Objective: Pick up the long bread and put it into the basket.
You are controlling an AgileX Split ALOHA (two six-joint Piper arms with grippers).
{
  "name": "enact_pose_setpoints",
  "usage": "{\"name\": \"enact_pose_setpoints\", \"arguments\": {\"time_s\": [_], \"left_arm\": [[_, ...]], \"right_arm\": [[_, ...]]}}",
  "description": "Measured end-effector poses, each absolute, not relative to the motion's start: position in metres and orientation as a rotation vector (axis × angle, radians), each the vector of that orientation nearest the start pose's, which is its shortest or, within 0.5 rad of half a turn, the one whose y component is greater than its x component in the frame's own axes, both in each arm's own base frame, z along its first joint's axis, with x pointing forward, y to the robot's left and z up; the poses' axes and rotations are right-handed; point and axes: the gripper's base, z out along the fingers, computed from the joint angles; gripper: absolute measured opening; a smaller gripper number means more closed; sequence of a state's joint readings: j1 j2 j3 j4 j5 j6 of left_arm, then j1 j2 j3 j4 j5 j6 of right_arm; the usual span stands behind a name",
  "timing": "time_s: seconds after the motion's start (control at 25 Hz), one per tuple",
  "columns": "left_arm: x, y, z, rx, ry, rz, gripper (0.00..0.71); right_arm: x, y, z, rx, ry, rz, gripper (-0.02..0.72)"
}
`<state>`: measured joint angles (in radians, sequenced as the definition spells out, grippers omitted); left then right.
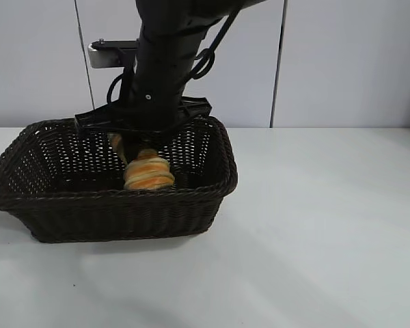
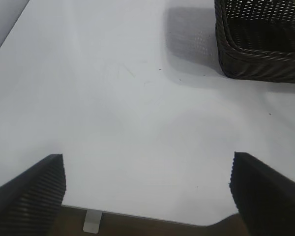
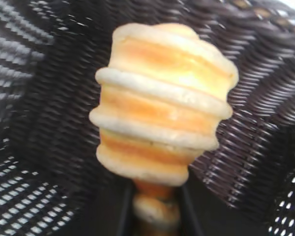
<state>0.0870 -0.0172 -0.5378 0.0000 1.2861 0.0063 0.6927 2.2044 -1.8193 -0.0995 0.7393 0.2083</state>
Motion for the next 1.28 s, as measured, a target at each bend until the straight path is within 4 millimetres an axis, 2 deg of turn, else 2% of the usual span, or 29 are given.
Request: {"name": "enact_pose_setpoints", "arguments": {"time_s": [0.16, 0.28, 0.36, 0.52, 0.6, 0.72, 0.84, 1.0, 1.16, 1.28], "left_arm": [[-0.023, -0.002, 0.270, -0.089, 2.213, 0.052, 0.657], [-0.023, -0.002, 0.270, -0.089, 2.213, 0.052, 0.657], [-0.023, -0.002, 0.270, -0.089, 2.213, 0.052, 0.657], [-0.023, -0.002, 0.270, -0.089, 2.213, 0.052, 0.657], [-0.023, -0.002, 0.270, -0.089, 2.213, 0.052, 0.657], [-0.023, -0.002, 0.270, -0.089, 2.213, 0.052, 0.657], [-0.023, -0.002, 0.270, -0.089, 2.213, 0.052, 0.657], [-0.023, -0.002, 0.270, -0.089, 2.213, 0.052, 0.657], [-0.023, -0.002, 0.270, -0.089, 2.213, 0.052, 0.657], [-0.023, -0.002, 0.270, -0.089, 2.213, 0.052, 0.657]], "right_arm": [[0.384, 0.312, 0.215, -0.672, 2.500, 0.248, 0.622], [0.385, 0.314, 0.248, -0.645, 2.448, 0.291, 0.622], [0.383, 0.313, 0.278, -0.641, 2.413, 0.304, 0.622], [0.375, 0.302, 0.327, -0.656, 2.417, 0.282, 0.622], [0.372, 0.293, 0.336, -0.655, 2.468, 0.251, 0.622], [0.375, 0.277, 0.336, -0.635, 2.546, 0.201, 0.622], [0.379, 0.255, 0.345, -0.577, 2.559, 0.182, 0.622], [0.366, 0.211, 0.381, -0.485, 2.522, 0.152, 0.622], [0.341, 0.151, 0.398, -0.379, 2.533, 0.016, 0.622], [0.325, 0.097, 0.397, -0.247, 2.571, -0.105, 0.622]]}}
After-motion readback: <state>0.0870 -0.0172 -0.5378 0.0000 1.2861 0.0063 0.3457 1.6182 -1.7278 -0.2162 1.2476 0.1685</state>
